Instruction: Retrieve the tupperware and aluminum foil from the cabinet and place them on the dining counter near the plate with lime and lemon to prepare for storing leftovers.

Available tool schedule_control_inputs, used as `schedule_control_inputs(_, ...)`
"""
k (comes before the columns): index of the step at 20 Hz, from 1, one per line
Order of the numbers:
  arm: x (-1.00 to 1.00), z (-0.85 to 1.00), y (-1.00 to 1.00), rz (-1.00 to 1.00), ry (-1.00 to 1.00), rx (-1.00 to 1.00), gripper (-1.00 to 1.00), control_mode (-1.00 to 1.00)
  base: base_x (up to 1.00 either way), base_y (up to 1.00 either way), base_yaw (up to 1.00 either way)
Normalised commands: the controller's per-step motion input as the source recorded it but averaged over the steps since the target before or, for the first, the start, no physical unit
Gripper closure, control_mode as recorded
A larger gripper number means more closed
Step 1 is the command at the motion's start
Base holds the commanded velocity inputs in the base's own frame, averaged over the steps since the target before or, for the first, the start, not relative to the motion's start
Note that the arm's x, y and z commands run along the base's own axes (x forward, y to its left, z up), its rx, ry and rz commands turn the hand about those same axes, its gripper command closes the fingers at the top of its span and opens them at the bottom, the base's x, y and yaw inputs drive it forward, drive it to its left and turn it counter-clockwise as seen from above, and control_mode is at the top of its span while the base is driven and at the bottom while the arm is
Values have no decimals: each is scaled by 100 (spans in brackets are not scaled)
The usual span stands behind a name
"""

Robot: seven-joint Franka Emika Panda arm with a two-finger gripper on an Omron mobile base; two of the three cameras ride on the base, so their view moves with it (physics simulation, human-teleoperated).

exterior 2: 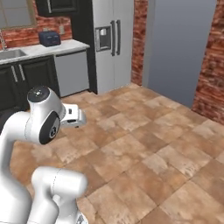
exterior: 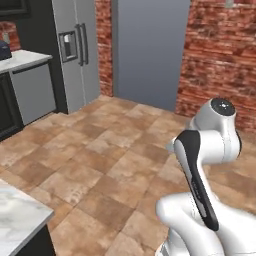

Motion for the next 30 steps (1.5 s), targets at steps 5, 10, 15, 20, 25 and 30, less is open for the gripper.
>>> schedule_control_inputs(5, 0, 0, 0, 0, 0, 0, -100, 100, 100, -73, 32)
schedule_control_inputs(10, 0, 0, 0, 0, 0, 0, -100, 100, 100, -68, 29)
schedule_control_inputs(15, 0, 0, 0, 0, 0, 0, -100, 100, 100, -33, 38)
schedule_control_inputs(20, 0, 0, 0, 0, 0, 0, -100, 100, 100, -6, 50)
schedule_control_inputs(25, 0, 0, 0, 0, 0, 0, -100, 100, 100, -6, 51)
schedule_control_inputs(30, 0, 0, 0, 0, 0, 0, -100, 100, 100, -8, 51)
